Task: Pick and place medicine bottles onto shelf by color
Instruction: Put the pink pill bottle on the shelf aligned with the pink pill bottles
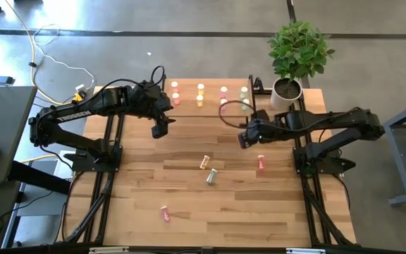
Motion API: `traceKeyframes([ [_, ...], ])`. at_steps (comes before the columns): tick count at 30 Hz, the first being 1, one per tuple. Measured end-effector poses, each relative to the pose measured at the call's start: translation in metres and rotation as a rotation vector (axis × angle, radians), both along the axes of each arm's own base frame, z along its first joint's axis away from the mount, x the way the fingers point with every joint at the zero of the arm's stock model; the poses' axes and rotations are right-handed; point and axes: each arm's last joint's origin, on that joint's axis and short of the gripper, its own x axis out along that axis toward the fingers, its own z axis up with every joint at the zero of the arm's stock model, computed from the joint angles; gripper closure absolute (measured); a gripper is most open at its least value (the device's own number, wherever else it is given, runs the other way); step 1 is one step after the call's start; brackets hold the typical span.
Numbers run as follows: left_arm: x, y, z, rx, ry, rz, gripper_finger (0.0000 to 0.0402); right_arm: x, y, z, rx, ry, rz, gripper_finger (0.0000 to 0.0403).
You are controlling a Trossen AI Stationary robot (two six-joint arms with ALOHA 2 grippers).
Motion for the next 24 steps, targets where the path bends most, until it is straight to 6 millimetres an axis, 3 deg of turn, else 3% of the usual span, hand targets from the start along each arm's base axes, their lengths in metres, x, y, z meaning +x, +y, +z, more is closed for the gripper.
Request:
traceKeyframes([
  [11,0.000,0.000,0.000,-0.032,-0.018,0.041,0.0159,-0.023,0.008,-0.059,0.233,0.236,0.087,0.0260],
  [24,0.000,0.000,0.000,-0.127,-0.067,0.137,0.0159,-0.074,-0.018,-0.081,0.380,0.213,0.024,0.0260],
])
